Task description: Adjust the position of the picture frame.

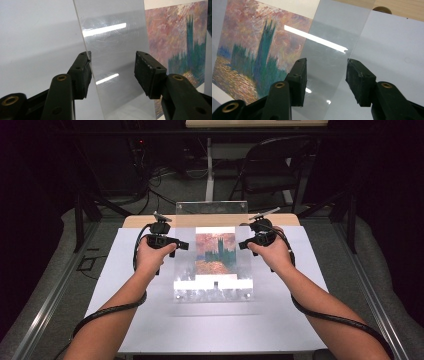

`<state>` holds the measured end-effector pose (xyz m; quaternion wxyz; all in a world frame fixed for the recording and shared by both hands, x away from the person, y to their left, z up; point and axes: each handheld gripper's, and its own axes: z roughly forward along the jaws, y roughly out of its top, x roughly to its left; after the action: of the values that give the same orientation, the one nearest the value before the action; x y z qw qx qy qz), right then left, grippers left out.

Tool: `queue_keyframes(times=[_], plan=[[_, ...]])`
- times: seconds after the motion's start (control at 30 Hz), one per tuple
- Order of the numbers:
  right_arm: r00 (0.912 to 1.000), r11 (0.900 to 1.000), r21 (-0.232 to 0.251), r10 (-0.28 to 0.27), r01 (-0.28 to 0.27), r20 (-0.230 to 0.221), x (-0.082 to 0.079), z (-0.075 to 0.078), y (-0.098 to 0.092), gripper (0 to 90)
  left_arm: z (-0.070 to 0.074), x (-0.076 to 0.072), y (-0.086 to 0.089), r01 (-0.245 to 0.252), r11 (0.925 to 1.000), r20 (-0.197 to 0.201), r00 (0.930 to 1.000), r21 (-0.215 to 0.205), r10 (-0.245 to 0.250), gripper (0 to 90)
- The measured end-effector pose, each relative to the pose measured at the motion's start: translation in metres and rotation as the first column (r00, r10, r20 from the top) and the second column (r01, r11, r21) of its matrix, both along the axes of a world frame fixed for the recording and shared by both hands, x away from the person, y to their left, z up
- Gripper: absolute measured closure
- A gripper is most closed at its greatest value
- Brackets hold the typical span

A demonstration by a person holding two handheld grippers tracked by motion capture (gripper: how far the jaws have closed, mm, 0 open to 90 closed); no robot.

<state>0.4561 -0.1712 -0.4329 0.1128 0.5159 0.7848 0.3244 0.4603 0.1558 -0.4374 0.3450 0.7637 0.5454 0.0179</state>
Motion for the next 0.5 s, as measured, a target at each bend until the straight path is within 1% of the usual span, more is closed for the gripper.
queue_keyframes(times=[0.23, 0.33, 0.4, 0.5], plan=[[0.9986, 0.999, -0.028, 0.027, -0.026, 0.045, -0.016, 0.008, -0.001, 55.0, 0.008, -0.015, 0.003, 0.018, 0.9998, 0.039, 0.9991, 0.004, -0.018, 51.6], [0.9979, 0.999, -0.036, 0.027, -0.025, 0.058, -0.022, 0.011, -0.001, 56.5, 0.011, -0.021, 0.002, 0.022, 0.9996, 0.053, 0.9983, 0.017, -0.023, 52.3], [0.9975, 0.999, -0.036, 0.028, -0.026, 0.065, -0.026, 0.014, -0.002, 58.2, 0.013, -0.025, 0.002, 0.029, 0.9993, 0.061, 0.9977, 0.022, -0.030, 52.9], [0.9973, 0.999, -0.023, 0.026, -0.025, 0.068, -0.031, 0.016, -0.004, 60.9, 0.015, -0.030, 0.005, 0.035, 0.9993, 0.072, 0.9967, 0.012, -0.035, 54.7]])
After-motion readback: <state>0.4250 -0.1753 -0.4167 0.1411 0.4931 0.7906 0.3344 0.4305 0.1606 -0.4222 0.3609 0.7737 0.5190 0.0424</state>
